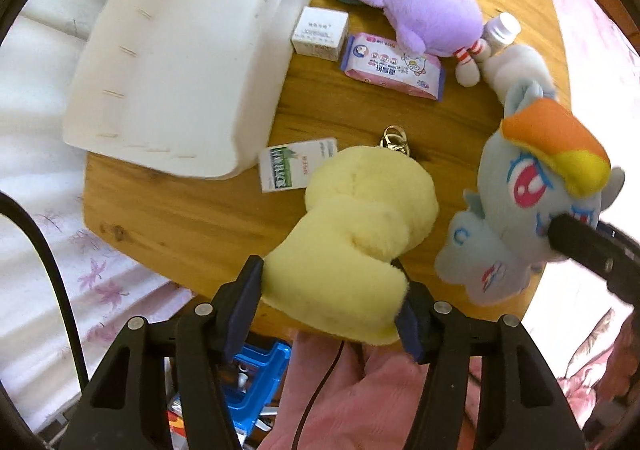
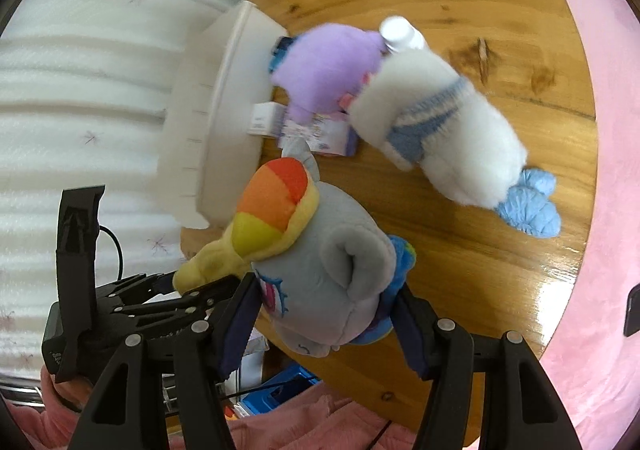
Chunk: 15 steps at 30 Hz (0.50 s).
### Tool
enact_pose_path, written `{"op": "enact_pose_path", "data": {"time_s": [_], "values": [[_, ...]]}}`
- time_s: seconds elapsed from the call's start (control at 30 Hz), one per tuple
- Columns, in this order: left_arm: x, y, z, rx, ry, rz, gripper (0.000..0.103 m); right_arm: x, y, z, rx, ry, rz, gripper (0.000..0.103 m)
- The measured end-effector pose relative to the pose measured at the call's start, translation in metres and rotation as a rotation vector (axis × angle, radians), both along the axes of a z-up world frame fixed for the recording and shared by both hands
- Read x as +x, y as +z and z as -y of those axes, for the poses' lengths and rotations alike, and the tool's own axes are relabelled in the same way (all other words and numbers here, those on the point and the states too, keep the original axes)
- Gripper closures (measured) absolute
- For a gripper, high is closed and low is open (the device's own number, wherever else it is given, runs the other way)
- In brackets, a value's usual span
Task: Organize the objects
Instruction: 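Grasp the yellow chick with the left tool while the right tool grasps the grey pony, then carry both plushes over the white tray and open both tools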
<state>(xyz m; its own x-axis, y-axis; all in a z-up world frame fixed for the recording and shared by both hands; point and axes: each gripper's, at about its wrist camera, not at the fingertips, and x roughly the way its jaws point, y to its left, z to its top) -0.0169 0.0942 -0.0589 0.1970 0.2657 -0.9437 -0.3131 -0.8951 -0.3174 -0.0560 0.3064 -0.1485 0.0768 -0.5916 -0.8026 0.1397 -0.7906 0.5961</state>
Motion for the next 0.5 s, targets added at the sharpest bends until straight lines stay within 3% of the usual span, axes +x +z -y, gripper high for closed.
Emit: {"op": "enact_pose_path", "data": {"time_s": [0.17,0.23,0.27,0.4,0.5], "values": [[0.03,0.008,0.007,0.015,0.006,-0.011,0.041,-0.009,0.025,0.013,-0.019,0.013,-0.055,0.04],[0.036,-0.015,0.026,0.023,0.008,-0.02,0.041,-0.001,0.036,0.02,-0.026,0.014,-0.073,0.04],[0.04,-0.013,0.031,0.021,0.014,-0.026,0.041,0.002,0.042,0.022,-0.028,0.016,-0.089,0.04],[0.027,-0.011,0.038,0.018,-0.011,-0.065,0.041,0.006,0.054,0.047,-0.03,0.016,-0.129,0.04],[0.014,-0.031,0.049,0.031,-0.013,-0.079,0.041,0.01,0.059,0.064,-0.033,0.002,-0.16,0.04]]}}
